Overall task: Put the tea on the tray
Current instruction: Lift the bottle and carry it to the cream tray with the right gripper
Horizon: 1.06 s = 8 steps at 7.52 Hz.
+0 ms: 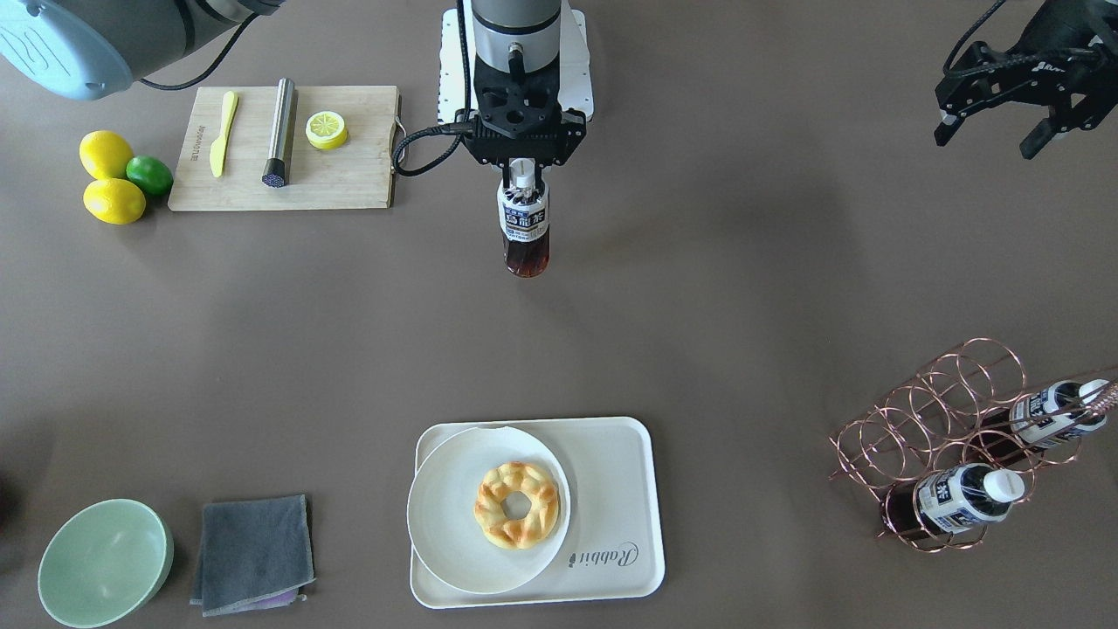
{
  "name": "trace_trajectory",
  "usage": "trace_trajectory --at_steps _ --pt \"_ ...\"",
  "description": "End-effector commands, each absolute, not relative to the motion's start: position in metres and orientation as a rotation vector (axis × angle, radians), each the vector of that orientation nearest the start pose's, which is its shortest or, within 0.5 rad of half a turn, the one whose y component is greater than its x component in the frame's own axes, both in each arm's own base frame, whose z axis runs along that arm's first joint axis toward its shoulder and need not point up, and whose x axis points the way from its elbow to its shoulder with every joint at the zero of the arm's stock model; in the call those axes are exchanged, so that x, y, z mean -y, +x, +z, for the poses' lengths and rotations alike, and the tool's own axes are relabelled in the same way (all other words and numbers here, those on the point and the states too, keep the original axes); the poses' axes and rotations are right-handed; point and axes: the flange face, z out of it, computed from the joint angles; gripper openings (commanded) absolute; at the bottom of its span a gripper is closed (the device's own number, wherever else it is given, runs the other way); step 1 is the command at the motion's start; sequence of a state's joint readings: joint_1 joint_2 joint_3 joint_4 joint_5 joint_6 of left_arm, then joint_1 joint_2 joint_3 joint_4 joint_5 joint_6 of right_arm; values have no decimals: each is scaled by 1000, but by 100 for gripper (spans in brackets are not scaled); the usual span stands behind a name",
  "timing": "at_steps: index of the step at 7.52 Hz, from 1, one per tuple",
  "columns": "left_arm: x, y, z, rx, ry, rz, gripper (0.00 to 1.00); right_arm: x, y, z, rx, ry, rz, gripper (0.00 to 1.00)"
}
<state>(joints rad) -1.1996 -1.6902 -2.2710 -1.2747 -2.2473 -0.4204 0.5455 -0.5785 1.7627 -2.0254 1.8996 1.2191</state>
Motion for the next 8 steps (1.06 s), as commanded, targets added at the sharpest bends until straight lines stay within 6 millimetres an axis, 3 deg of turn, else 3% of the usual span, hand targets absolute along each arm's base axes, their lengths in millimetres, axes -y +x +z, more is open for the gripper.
trace_trajectory --at_steps 1,2,3,4,6,7,8 --pt "439 95 315 -802 209 129 97 502 -450 -30 797 22 86 0" --pt "440 95 317 -800 205 127 97 555 -465 -54 790 29 115 0" --pt "440 94 319 -799 201 124 97 604 -477 -61 808 39 142 0" --pt "436 92 319 -801 202 122 97 649 -490 -51 820 31 162 0" --pt "432 89 325 -796 192 118 97 708 -505 -35 832 52 198 0" --pt "429 84 332 -790 183 107 97 727 -519 -12 848 69 200 0" --pt "426 74 335 -789 194 91 97 735 -524 -8 851 79 218 0"
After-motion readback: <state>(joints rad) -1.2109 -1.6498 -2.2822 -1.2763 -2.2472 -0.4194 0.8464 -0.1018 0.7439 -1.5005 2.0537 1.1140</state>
